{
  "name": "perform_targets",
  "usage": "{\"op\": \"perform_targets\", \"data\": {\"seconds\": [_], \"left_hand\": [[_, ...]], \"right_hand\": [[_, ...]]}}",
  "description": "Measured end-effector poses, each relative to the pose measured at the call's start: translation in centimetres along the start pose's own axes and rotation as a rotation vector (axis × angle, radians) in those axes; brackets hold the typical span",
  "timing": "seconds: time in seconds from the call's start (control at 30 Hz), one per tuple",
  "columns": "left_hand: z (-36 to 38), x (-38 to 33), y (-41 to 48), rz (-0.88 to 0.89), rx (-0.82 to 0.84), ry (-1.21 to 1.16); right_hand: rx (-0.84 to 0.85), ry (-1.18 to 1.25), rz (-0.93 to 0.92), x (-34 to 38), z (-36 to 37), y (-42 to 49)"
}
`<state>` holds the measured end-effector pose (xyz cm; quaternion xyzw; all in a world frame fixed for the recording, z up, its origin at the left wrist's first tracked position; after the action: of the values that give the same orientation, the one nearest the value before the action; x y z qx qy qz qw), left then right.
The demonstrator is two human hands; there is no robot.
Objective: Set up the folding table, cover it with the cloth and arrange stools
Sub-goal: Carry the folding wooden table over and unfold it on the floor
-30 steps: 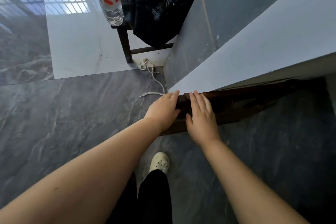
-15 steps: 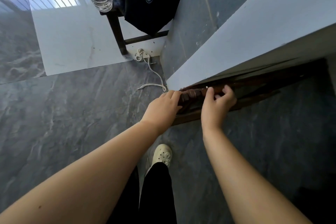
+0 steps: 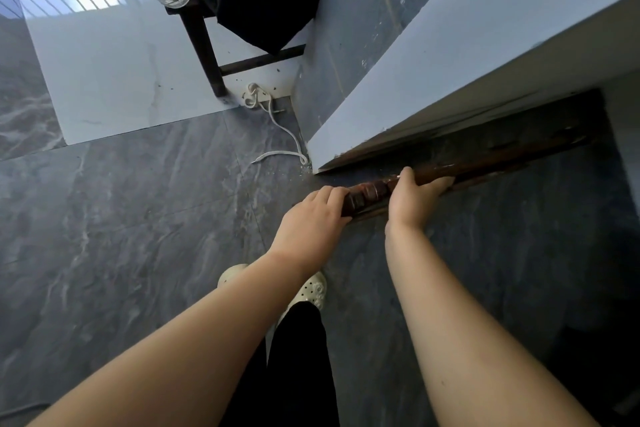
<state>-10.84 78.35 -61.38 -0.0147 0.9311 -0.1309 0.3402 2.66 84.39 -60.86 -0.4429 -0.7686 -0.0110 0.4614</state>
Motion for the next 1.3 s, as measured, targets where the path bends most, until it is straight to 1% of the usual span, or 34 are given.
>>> {"op": "perform_targets", "data": {"seconds": [0.23, 0.37, 0.47, 0.53, 0.6, 0.67, 0.83, 0.9, 1.07, 1.23, 1.3], "left_hand": [[1.4, -1.2, -2.6, 0.044, -0.002, 0.043], [3.0, -1.7, -5.7, 0.065, -0.024, 0.078], [4.3, -1.7, -9.4, 0.038, -0.044, 0.107], [4.9, -1.7, -12.1, -0.007, -0.07, 0.104], [5.6, -1.8, -15.6, -0.048, -0.087, 0.138], [6.4, -2.3, -19.5, -0.048, -0.111, 0.161], [9.8, -2.2, -30.6, -0.194, -0.176, 0.04], [11.3, -2.2, -34.9, -0.245, -0.185, 0.023], [14.9, -2.5, -44.4, -0.405, -0.193, -0.126], [17.5, -3.1, -52.2, -0.452, -0.277, -0.179], [19.1, -3.8, -55.5, -0.444, -0.303, -0.171]], "right_hand": [[-0.052, 0.087, 0.037, -1.7, -2.1, -0.9], [-0.015, 0.115, 0.034, -3.6, -4.3, -2.1], [0.015, 0.073, -0.007, -5.7, -6.2, -3.8], [0.077, 0.056, -0.019, -7.5, -7.2, -5.2], [0.153, 0.028, -0.026, -9.3, -8.6, -7.0], [0.212, -0.002, -0.047, -11.3, -10.1, -9.0], [0.373, -0.095, -0.118, -17.4, -13.8, -15.0], [0.406, -0.147, -0.133, -20.2, -15.2, -17.4], [0.498, -0.248, -0.181, -25.5, -19.0, -23.3], [0.582, -0.317, -0.232, -30.3, -22.9, -27.8], [0.596, -0.357, -0.24, -32.5, -24.9, -29.2]]}}
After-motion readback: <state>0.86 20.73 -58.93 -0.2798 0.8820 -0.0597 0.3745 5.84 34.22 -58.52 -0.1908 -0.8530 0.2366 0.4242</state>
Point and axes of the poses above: each hand's wrist, its own y-axis towards the middle knuckle, its own z-axis out of the palm, x = y × z, the point moved 4 cm from there along y, towards the middle knuckle, and after that the axes turned 4 degrees about -x, right-handed, at the moved point
